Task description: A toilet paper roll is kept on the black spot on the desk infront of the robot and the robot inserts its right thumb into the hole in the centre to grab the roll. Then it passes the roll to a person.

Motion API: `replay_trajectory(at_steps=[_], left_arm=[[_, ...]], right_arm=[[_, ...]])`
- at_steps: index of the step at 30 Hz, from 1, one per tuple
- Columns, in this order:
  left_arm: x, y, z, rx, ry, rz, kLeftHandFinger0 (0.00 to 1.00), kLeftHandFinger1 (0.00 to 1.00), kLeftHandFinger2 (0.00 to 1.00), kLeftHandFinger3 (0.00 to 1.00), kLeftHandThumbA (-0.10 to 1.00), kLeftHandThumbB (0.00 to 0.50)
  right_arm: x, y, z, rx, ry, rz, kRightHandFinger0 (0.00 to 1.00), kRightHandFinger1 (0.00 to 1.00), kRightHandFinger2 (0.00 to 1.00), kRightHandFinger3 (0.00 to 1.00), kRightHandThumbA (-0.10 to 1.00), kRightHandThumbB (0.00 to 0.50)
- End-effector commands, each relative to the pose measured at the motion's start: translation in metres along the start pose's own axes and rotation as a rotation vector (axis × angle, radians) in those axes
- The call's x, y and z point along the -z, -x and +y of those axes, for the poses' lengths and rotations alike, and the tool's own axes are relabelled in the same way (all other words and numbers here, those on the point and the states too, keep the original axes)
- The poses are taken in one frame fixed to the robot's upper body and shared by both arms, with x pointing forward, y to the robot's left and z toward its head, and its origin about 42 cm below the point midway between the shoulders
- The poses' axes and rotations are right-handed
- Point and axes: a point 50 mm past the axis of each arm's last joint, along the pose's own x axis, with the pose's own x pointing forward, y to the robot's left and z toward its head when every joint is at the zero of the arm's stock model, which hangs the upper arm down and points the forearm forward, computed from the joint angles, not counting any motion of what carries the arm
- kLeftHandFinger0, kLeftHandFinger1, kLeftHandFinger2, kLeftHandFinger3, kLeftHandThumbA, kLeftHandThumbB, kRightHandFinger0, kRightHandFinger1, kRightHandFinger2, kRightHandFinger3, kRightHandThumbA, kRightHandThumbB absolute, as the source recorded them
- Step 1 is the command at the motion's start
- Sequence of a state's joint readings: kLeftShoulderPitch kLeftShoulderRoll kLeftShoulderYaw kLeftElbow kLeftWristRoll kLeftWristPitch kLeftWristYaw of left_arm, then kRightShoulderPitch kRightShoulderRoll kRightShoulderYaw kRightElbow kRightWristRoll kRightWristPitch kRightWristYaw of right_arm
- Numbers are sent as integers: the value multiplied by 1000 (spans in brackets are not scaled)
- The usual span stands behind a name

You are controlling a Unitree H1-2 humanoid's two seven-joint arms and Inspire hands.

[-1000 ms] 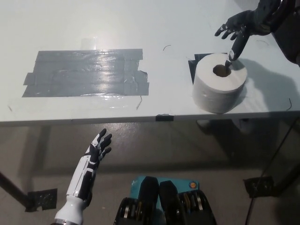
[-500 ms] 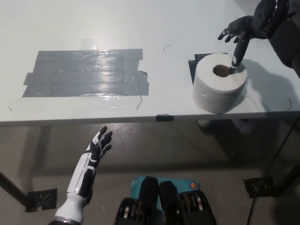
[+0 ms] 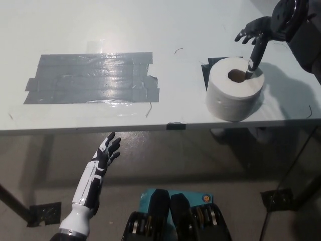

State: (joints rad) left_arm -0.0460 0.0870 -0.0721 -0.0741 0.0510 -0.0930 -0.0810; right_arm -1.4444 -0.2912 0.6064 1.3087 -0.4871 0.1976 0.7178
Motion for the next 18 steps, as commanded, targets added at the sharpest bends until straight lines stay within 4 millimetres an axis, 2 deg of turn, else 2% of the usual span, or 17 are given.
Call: replay_trajectory(at_steps=[1,3,6,7,11,18], left_arm=[[-13,-5,1,12,-7,-62,1000,1000,1000,1000,1000,177],[-13,-7,1,12,-7,-62,1000,1000,1000,1000,1000,188],[-13,-7,1,13,-11,-66,1000,1000,1000,1000,1000,185],[-13,-7,1,12,-12,-66,1000,1000,1000,1000,1000,176],[-13,-8,2,16,-14,-64,1000,1000,1000,1000,1000,187],[-14,-11,2,17,-19,-70,1000,1000,1000,1000,1000,180]], right_arm=[[-20,27,-36,79,-17,-57,1000,1000,1000,1000,1000,477],[-22,31,-40,83,-2,-59,1000,1000,1000,1000,1000,470],[-24,35,-44,76,-20,-60,1000,1000,1000,1000,1000,470],[-26,37,-46,67,-51,-74,1000,1000,1000,1000,1000,456],[-29,42,-51,75,-49,-69,1000,1000,1000,1000,1000,482],[-30,46,-57,86,-28,-79,1000,1000,1000,1000,1000,464]])
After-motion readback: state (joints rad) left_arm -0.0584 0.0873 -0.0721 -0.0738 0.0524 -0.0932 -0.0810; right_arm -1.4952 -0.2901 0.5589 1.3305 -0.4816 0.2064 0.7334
